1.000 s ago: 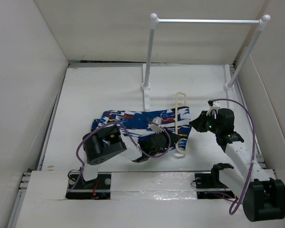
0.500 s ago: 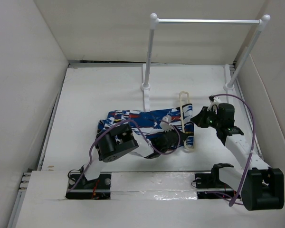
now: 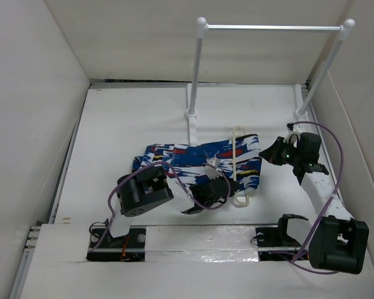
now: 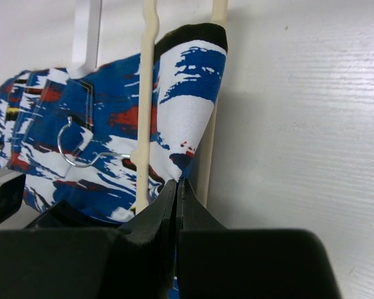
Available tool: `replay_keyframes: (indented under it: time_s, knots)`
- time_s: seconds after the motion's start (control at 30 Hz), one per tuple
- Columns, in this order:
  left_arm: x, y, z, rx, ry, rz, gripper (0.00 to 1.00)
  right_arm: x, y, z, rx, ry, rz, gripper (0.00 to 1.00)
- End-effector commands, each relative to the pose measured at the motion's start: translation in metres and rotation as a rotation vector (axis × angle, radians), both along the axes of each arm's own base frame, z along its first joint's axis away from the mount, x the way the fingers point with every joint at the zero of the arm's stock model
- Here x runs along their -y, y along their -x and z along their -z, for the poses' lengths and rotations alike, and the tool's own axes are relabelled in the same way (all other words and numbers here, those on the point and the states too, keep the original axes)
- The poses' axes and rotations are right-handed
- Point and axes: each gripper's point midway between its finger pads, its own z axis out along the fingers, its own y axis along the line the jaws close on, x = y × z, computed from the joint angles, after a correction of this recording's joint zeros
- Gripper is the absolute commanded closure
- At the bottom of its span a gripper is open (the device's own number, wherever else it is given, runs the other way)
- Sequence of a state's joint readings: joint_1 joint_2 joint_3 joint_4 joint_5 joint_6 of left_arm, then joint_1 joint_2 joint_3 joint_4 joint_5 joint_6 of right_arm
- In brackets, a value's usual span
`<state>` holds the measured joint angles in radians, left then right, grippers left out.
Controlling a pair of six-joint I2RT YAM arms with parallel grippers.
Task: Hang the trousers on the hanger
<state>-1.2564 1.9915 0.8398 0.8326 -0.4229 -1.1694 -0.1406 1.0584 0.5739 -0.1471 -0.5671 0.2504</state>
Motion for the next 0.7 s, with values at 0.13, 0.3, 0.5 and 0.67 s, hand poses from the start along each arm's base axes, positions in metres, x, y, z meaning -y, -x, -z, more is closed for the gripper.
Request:
replay_keyframes:
  time_s: [0.13, 0.3, 0.5, 0.67]
  knots:
    - [-0.108, 0.02, 0.091, -0.081, -0.448, -0.028, 1.0, 0.047, -0.046, -0.104, 0.403, 0.086, 0.111, 1.0]
    - [-0.129, 0.01, 0.084, -0.074, -0.465, -0.103, 1.0, 0.062, -0.042, -0.103, 0.372, 0.135, 0.152, 1.0]
    - [-0.17, 0.001, 0.061, -0.045, -0.47, -0.175, 1.0, 0.083, -0.034, -0.1, 0.384, 0.098, 0.233, 1.0]
    - [-0.184, -0.005, 0.041, -0.013, -0.475, -0.219, 1.0, 0.101, -0.03, -0.094, 0.37, 0.084, 0.282, 1.0]
